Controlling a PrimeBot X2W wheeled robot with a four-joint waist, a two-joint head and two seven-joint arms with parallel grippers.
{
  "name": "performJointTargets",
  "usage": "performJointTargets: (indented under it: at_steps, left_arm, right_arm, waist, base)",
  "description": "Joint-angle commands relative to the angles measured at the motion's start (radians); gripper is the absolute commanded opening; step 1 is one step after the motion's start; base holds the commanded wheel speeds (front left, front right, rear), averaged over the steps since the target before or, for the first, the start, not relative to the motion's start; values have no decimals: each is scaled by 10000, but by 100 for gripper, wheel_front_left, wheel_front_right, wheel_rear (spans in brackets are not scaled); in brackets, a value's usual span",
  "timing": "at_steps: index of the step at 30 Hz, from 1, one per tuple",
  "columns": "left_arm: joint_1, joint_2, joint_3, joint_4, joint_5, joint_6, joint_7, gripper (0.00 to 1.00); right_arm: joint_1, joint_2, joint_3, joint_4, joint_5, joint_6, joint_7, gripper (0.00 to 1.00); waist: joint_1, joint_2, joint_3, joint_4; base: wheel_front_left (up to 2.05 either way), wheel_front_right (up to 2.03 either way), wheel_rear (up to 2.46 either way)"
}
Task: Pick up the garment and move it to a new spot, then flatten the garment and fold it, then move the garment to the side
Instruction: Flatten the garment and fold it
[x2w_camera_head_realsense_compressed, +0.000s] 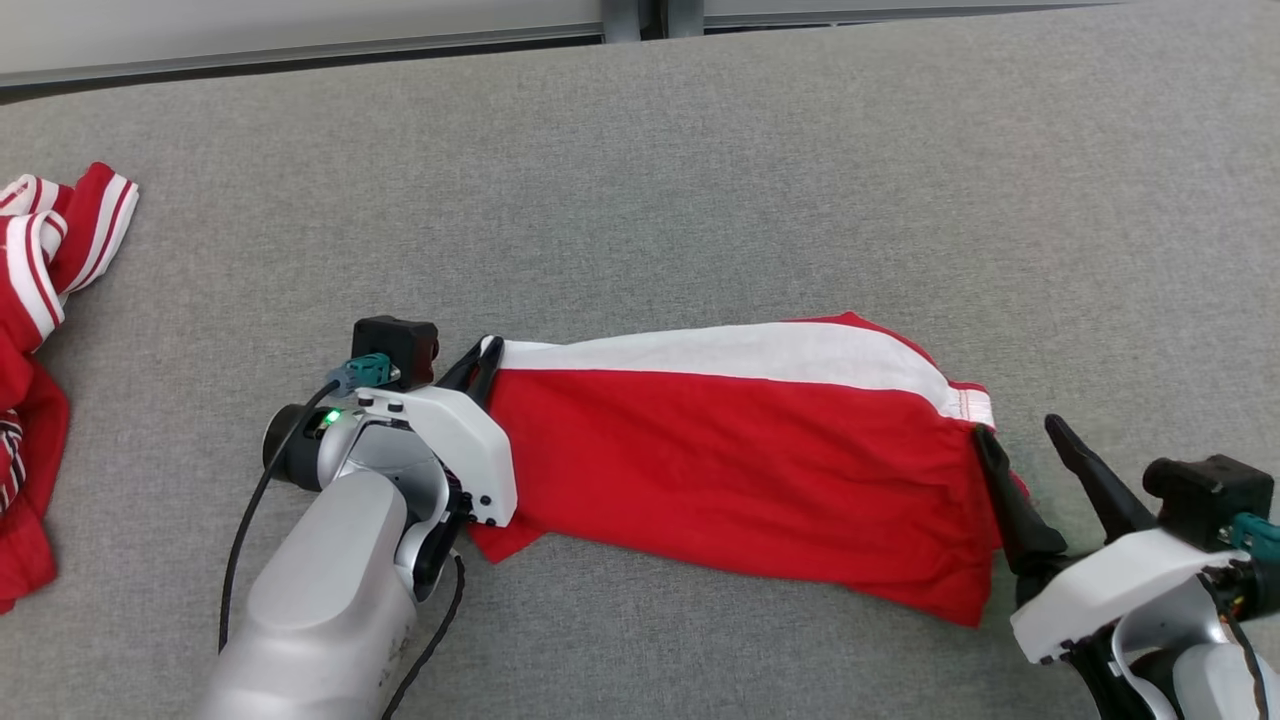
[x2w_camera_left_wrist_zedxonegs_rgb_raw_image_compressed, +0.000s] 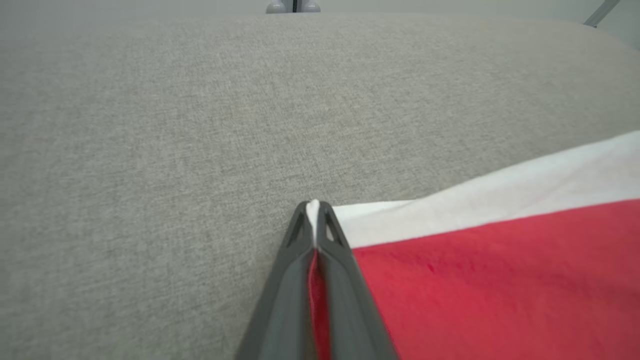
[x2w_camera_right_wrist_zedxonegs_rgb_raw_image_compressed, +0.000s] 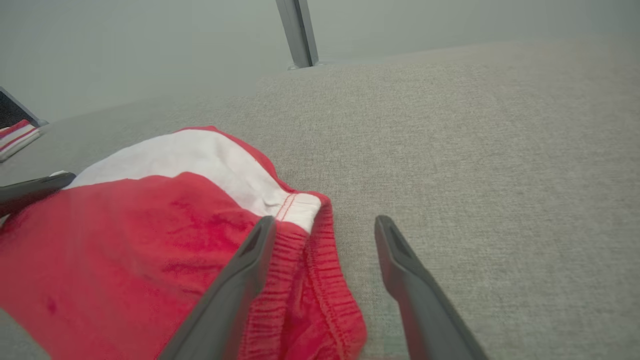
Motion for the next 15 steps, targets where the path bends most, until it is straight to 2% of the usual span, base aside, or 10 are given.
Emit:
performJointTargets:
  at_steps: [1,7,8,9,10,11,15]
  left_arm:
    - [-160,16,-33,8,7,-1,-53,0]
    - [-223,-38,-151,33,-66,-24,-170,0]
    - [-221,-47,-177,47,-82,-26,-202,0]
    - [-222,-57,-198,55,-96,-30,-239,0]
    - [-216,-58,-213,63,-113,-34,-273,0]
    - [-205,-62,-228,69,-129,-39,-310,0]
    - [-119,-74,-257,22,-143,-48,-555,0]
  right_arm:
    - [-205,-61,69,72,161,-10,124,100]
    - [-512,-147,471,276,532,-9,418,100]
    - [-571,-183,528,308,615,-9,422,82]
    - [-607,-176,586,338,754,-9,478,44]
    - [-624,-199,626,359,822,-9,484,25]
    - [-658,-251,642,355,872,-9,449,0]
    - [-688,-388,715,264,1077,-7,304,0]
  waist:
    - [0,0,36,57]
    - [0,0,91,181]
    - [0,0,92,205]
    - [0,0,93,226]
    - [0,0,90,242]
    - [0,0,84,257]
    - [0,0,49,289]
  base:
    - [0,0,0]
    - [0,0,0]
    - [0,0,0]
    - [0,0,0]
    - [0,0,0]
    - [0,0,0]
    - [0,0,0]
